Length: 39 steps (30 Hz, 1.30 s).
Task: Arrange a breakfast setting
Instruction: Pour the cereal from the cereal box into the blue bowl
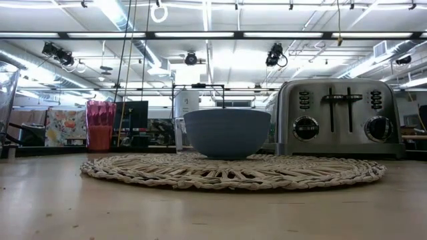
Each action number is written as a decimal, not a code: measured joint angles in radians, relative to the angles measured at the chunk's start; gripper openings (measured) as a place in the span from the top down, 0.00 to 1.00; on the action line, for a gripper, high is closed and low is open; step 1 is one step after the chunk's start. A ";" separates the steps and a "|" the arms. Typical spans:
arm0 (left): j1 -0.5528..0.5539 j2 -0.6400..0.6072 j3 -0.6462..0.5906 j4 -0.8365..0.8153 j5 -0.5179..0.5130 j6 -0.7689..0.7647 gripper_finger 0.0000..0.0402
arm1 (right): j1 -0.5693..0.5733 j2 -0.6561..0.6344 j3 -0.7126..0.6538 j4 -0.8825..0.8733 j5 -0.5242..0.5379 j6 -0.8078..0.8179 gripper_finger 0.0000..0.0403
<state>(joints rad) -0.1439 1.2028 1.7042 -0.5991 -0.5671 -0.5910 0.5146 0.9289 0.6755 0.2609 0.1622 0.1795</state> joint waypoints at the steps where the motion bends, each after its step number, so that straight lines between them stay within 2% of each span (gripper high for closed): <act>1: 0.001 -0.006 0.000 -0.024 0.000 0.000 0.32 | 0.006 0.039 0.007 0.038 0.012 0.000 0.50; 7: -0.015 -0.045 0.000 -0.110 0.001 0.057 0.32 | 0.056 0.263 0.065 0.196 0.101 -0.001 0.50; 15: -0.072 -0.133 0.000 -0.309 0.003 0.085 0.32 | 0.116 0.544 0.258 0.203 0.179 -0.105 0.50; 20: -0.129 -0.147 0.000 -0.380 0.055 0.087 0.32 | 0.114 0.717 0.362 0.243 0.210 -0.106 0.50; 30: -0.186 -0.135 0.000 -0.385 0.060 0.105 0.32 | 0.057 1.015 0.476 0.404 0.202 -0.110 0.50; 39: -0.186 -0.134 0.000 -0.398 0.060 0.106 0.32 | 0.025 1.216 0.550 0.427 0.098 -0.052 0.50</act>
<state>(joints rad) -0.3298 1.0690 1.7039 -0.9967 -0.5076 -0.4854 0.5399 2.1452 1.2259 0.6878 0.2606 0.1278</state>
